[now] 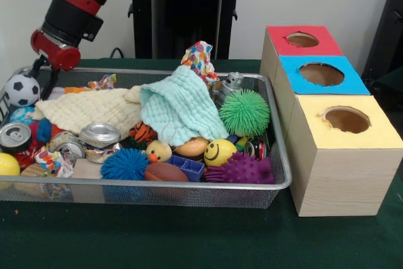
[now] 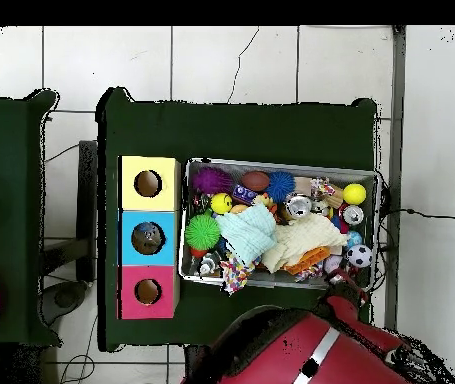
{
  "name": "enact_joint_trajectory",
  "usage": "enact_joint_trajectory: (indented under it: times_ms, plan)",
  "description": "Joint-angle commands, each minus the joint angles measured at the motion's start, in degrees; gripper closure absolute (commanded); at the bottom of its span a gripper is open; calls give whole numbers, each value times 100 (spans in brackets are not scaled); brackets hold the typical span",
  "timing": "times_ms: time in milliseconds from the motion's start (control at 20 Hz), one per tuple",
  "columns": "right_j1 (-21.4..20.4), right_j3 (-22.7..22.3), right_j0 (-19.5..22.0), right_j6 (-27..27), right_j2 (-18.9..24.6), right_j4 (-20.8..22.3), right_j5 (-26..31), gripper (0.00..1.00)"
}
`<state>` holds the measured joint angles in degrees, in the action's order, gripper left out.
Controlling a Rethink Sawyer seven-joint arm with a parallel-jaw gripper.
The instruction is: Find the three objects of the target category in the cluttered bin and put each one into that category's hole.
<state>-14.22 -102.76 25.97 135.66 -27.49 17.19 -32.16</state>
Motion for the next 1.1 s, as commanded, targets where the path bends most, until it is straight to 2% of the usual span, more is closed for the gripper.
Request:
enact_joint_trajectory:
  times_ms: [50, 300, 350, 450, 500, 550, 600, 650, 700, 800, 950, 1100]
  plan:
    - [504, 373, 394, 614, 1482, 310, 912, 0]
    - [96, 98, 1143, 749, 2503, 1227, 1270, 0]
    - [-23, -2, 1421, 756, 2857, 1496, 1485, 0]
    - [-281, -307, 2374, 647, 4073, 2461, 2188, 0]
    - [-268, -579, 3138, 450, 5007, 2872, 2854, 0]
    - [-62, -816, 3909, 125, 5953, 3143, 3558, 0]
    - [240, -1017, 4506, -263, 6643, 3148, 4181, 0]
    - [475, -1160, 4850, -648, 7040, 2951, 4653, 0]
    - [579, -1294, 5021, -922, 7256, 2781, 4888, 0]
    - [535, -1538, 5070, -1181, 7390, 2285, 5093, 0]
    - [416, -1784, 4979, -1121, 7439, 1704, 5177, 0]
    - [278, -1879, 4844, -992, 7488, 1460, 5164, 0]
